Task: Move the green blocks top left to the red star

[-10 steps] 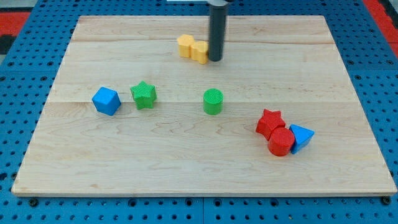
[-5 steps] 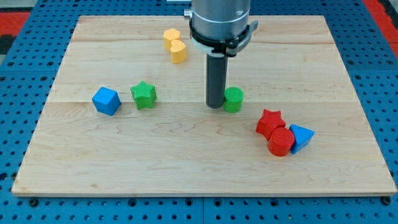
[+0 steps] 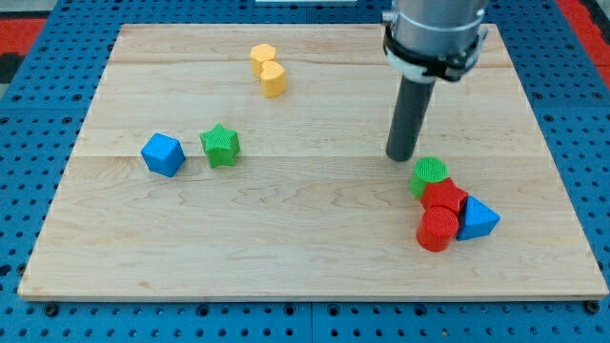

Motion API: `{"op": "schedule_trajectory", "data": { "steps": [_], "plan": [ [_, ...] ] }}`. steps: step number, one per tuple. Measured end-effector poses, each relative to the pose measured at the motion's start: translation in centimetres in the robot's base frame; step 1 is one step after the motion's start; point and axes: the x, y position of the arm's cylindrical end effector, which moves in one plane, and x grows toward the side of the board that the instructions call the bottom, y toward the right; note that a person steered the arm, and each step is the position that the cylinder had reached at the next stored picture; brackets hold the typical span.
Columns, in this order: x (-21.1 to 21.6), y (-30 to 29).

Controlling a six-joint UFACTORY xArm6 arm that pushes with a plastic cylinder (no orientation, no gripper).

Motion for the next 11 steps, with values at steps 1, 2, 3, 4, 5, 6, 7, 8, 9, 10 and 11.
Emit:
{"op": "schedule_trajectory", "data": {
  "steps": [1, 2, 3, 4, 5, 6, 7, 8, 9, 10, 11],
  "plan": [
    [-4.7, -2.9],
    [-7.8, -12.1],
    [-8.4, -22.3],
    [-4.0, -25.6],
    [-0.3, -23.5],
    [4.3, -20.9],
    [5.9, -17.3],
    [5.9, -18.0],
    [3.5, -16.1],
    [2.0, -15.8],
    [5.7, -12.8]
  ]
}}
